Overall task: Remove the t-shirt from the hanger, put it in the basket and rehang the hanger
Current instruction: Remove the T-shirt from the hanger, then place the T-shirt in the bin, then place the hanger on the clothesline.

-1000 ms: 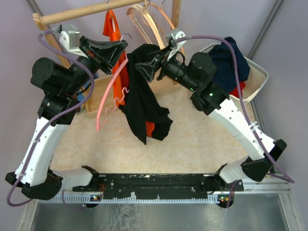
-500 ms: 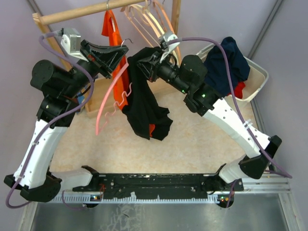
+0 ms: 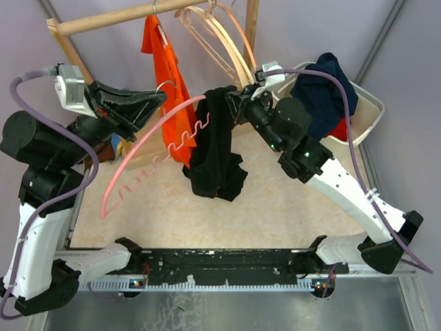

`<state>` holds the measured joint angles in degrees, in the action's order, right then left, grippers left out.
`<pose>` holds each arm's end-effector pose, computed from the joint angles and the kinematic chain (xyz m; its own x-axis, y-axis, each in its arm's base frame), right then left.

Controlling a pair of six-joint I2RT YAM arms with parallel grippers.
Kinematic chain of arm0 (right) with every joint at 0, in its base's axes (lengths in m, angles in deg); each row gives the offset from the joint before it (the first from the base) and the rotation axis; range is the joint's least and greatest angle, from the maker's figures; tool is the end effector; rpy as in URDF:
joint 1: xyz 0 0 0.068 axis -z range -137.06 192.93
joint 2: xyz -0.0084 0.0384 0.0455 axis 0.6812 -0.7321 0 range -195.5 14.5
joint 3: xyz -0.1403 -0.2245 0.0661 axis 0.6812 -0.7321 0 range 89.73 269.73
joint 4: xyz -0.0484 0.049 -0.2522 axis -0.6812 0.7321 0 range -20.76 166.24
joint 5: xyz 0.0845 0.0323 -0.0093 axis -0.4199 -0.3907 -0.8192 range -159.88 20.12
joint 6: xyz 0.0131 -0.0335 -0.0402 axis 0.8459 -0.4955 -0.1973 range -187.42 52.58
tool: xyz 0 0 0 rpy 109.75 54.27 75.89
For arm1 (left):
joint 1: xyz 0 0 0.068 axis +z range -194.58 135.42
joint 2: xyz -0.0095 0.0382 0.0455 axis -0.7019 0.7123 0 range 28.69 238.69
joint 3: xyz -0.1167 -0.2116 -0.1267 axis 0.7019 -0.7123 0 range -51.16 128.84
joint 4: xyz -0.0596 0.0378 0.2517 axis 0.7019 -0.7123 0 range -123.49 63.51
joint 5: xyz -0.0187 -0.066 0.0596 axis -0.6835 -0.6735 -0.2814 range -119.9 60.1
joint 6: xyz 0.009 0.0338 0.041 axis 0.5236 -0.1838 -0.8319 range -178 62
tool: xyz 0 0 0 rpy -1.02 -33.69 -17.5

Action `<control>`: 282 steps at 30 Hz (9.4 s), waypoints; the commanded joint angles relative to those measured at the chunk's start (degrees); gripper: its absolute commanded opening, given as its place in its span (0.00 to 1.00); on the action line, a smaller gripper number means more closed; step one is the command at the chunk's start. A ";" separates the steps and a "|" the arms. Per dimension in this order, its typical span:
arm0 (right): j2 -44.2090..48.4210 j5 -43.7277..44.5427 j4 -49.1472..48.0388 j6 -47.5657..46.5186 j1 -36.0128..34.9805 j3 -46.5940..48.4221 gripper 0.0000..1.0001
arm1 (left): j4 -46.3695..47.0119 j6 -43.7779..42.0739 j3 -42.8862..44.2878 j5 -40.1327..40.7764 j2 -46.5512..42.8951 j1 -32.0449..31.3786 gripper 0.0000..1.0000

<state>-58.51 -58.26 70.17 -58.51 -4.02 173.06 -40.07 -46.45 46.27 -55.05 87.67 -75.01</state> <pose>0.1968 0.2001 0.4867 0.0200 0.2437 -0.9696 -0.5904 0.7855 0.1853 0.1086 -0.0814 0.5838 0.1970 -0.3258 -0.9247 0.8476 0.5306 -0.0064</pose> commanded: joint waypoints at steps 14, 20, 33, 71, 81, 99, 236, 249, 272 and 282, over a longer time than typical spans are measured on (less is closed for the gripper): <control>10.54 7.66 -0.29 3.27 2.32 -14.50 0.00 | -7.69 0.60 4.59 3.24 -5.76 0.02 0.00; 14.74 9.63 2.28 2.25 6.26 -15.86 0.00 | -5.16 1.65 3.79 3.85 -5.91 0.00 0.00; 6.13 6.04 4.71 -7.85 23.23 8.32 0.00 | 6.21 3.23 -3.87 6.14 -3.68 0.01 0.00; -21.11 -12.93 11.76 4.43 53.21 13.59 0.37 | 22.20 2.26 -7.02 5.30 10.37 -0.02 0.00; -0.66 -6.29 14.20 0.39 40.75 -4.44 0.52 | 25.23 1.72 -11.63 7.86 8.34 0.02 0.00; -1.98 8.70 21.04 6.32 17.74 -22.25 0.66 | 24.09 1.03 -14.51 14.73 4.42 -0.05 0.00; -1.78 -7.44 15.89 0.51 42.51 10.17 0.46 | 11.47 2.40 -7.84 10.35 1.54 -0.02 0.00; 3.61 -7.39 17.27 1.13 37.18 8.00 0.47 | -9.09 0.75 0.74 5.50 0.36 0.00 0.00; 1.40 -2.04 16.47 -4.92 9.60 12.53 0.47 | 2.54 -3.89 -12.28 44.88 -5.00 0.01 0.00; -7.83 -1.95 15.42 -8.88 -3.40 23.03 0.50 | 17.71 -12.73 -12.70 57.12 5.24 -0.04 0.00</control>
<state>-64.83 -60.69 88.50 -64.54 -4.57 190.44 -33.03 -54.01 33.41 -5.26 91.00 -75.01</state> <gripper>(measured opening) 0.496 0.015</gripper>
